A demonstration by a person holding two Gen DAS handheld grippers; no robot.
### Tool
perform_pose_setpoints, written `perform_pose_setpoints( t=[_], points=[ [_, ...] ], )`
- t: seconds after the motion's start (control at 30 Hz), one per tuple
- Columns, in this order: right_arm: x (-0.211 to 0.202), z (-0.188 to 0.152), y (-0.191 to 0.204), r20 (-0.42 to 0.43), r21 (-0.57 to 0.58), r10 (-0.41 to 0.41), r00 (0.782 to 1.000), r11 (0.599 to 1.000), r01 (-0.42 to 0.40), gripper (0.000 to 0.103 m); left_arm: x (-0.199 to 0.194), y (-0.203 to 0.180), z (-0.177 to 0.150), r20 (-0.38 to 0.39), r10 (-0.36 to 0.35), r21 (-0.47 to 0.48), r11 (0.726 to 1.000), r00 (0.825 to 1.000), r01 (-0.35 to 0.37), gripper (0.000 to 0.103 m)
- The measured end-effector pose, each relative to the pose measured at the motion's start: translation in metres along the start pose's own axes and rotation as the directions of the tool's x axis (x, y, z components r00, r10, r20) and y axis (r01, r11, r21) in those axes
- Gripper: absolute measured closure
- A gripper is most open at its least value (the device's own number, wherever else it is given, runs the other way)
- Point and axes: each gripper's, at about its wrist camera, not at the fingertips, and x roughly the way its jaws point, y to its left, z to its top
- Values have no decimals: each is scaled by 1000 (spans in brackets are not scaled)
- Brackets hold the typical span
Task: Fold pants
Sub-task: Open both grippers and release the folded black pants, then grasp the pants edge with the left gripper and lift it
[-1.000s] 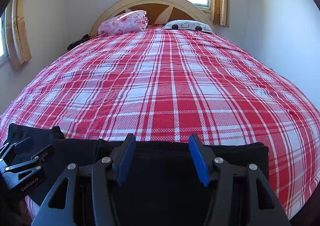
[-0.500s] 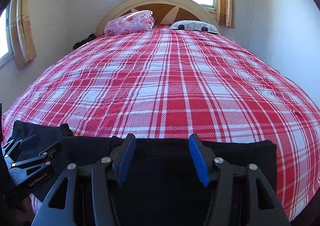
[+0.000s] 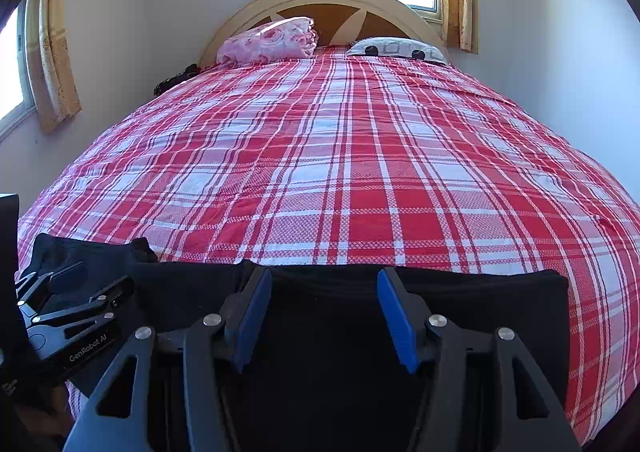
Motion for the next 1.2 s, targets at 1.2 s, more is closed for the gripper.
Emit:
perform_pose_setpoints(
  t=[1.2],
  points=[
    [22, -2, 65, -40, -102, 89, 995, 990, -93, 44, -2, 174, -62, -131, 94, -441, 886, 987, -143, 13]
  ],
)
